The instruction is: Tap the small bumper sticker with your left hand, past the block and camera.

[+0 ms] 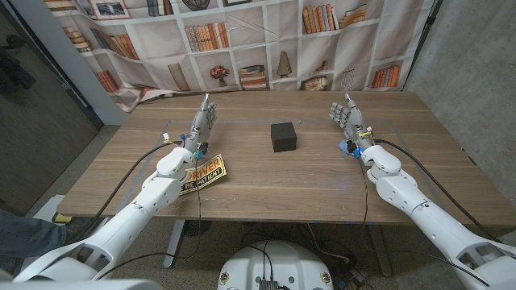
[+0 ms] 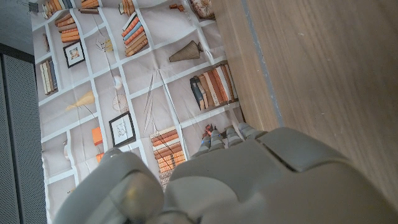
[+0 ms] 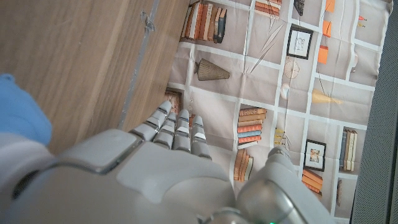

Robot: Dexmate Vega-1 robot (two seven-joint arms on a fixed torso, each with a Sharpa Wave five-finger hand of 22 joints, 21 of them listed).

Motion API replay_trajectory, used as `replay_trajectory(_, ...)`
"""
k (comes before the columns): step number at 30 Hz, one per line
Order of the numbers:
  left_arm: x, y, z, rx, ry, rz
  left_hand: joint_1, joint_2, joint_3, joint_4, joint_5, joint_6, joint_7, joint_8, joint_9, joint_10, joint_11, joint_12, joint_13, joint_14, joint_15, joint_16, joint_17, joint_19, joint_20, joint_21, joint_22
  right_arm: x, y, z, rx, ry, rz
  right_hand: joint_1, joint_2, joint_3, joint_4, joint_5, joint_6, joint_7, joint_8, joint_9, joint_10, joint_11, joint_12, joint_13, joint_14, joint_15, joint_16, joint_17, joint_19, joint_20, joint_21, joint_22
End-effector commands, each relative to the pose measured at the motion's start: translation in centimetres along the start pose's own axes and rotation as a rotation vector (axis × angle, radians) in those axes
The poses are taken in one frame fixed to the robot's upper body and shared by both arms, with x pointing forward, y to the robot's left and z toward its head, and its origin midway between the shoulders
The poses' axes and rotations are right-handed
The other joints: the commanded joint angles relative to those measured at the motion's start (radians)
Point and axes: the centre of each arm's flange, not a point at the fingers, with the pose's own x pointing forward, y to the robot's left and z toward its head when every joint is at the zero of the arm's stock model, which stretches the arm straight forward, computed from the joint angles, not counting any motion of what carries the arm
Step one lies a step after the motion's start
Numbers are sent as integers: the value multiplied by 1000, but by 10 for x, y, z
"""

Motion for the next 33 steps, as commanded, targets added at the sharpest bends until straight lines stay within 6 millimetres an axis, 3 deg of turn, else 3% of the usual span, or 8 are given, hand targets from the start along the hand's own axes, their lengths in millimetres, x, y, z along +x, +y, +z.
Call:
replay_trajectory(1,-3,-2,16,35,-20,7,9,3,0,5,5,1,-3,6,4,2,1,8,5,3,2,6,4,-29,1,8,3,-12,-6,-3,-3,4,-16,9,0,8,-1,5,8,-1,7,3,11,-3,4,2,2,6,5,3,13,-7,6,2)
replay_trajectory(16,6,3,30,99,-43,-31,39,16,2,-9,3,61,-7,17,3,62,-2,21,3,66,-1,14,2,36,7,24,1,-15,-8,3,-14,-43,-38,8,1,6,-1,5,12,-1,8,3,17,-4,5,3,7,4,4,3,20,-7,2,3)
replay_trajectory(20,3,2,33,126,-52,-42,50,18,2,-15,1,87,-10,22,3,87,-3,26,3,93,-1,18,1,62,9,30,0,-11,-11,4,-18,-46,-29,9,2,7,-2,5,14,-2,9,3,18,-3,5,3,9,6,4,3,21,-7,1,3)
replay_trajectory(21,2,2,34,134,-56,-41,57,18,1,-18,0,101,6,24,3,99,-3,27,3,106,-3,19,1,73,10,31,-1,-10,-11,4,-15,-43,-27,9,2,7,-2,5,14,-2,9,3,18,-3,5,3,10,6,4,3,21,-6,1,3)
replay_trajectory(24,1,-1,34,139,-78,-34,70,21,0,-24,-2,139,12,30,2,138,-2,35,2,144,-4,24,1,104,1,36,-2,-6,-14,6,-21,-44,-21,9,2,6,-2,5,15,-2,9,3,18,-3,5,3,10,5,4,3,22,-6,-1,3)
replay_trajectory(27,1,-2,32,146,-91,-24,84,26,-1,-30,-5,180,10,37,2,180,-5,42,2,184,-8,29,1,145,-5,44,-3,-2,-16,7,-19,-50,-14,9,3,6,-2,5,15,-2,9,3,18,-3,4,3,11,5,4,3,22,-6,-2,3)
replay_trajectory(33,-3,2,30,179,-91,-16,94,29,-1,-34,-7,202,8,39,2,200,-3,43,2,208,-8,31,1,170,-6,48,-3,7,-18,17,-45,-52,1,9,3,6,-2,5,16,-2,9,3,22,-2,5,3,12,5,4,3,24,-4,-4,3)
